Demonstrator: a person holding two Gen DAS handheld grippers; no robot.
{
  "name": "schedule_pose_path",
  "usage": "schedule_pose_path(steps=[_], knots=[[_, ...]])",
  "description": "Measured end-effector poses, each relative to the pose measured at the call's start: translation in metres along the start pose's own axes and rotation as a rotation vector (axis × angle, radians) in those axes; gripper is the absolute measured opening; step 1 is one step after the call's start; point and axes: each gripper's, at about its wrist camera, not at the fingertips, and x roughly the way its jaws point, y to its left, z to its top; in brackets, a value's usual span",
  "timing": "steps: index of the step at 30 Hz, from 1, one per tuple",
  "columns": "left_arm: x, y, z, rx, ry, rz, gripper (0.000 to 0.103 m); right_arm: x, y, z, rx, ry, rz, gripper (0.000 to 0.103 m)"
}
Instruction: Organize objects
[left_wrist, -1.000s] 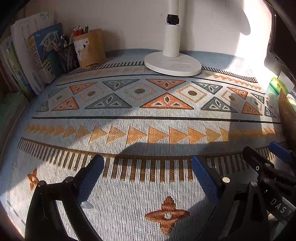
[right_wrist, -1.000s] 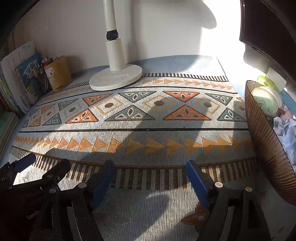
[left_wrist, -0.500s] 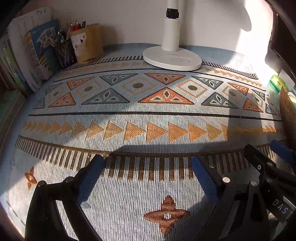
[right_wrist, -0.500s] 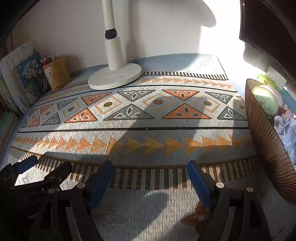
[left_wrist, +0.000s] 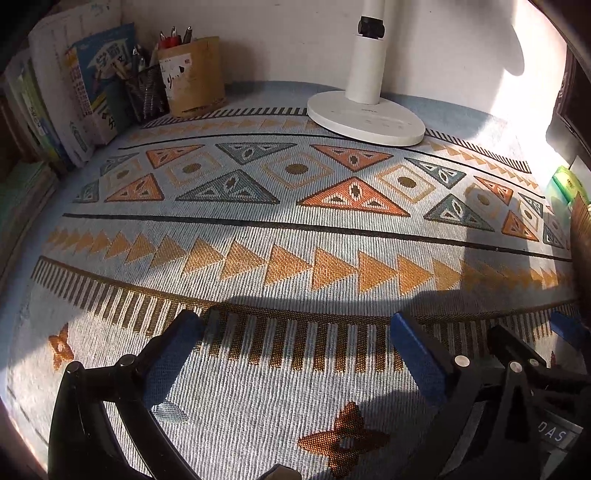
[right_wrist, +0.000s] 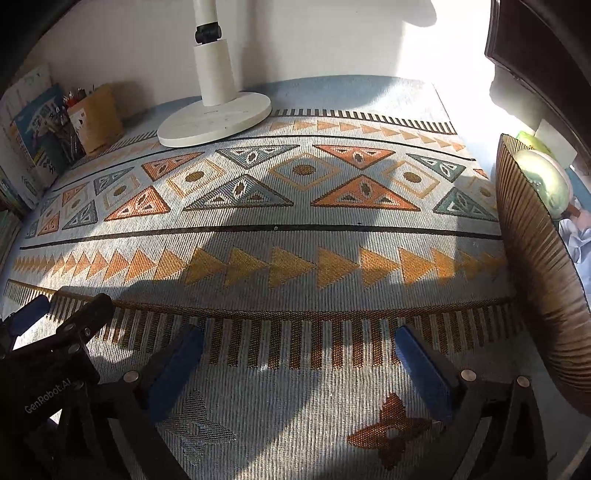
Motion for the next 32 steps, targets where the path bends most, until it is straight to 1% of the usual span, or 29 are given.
schedule_pose_path(steps=[7,12,32], knots=[[-0.0016,0.0007,-0.0009,0.029,-0.012,-0.018,0.103,-0.0025,-0.0010,-0.0018,-0.015,-0.003,0.016,0.103],[-0.0020,0.0002,-0.0004,0.033,-0.014,-0.023,0.103,-0.0042,0.0021,-0.0068,-0.010,-0.066,0.011,0.103],[-0.0027,-0.0016,0.0002,0.038,-0.014,-0.025,0.103,-0.0026,0.0026,-0.0064,-0.007,-0.065,0.013,0.103]])
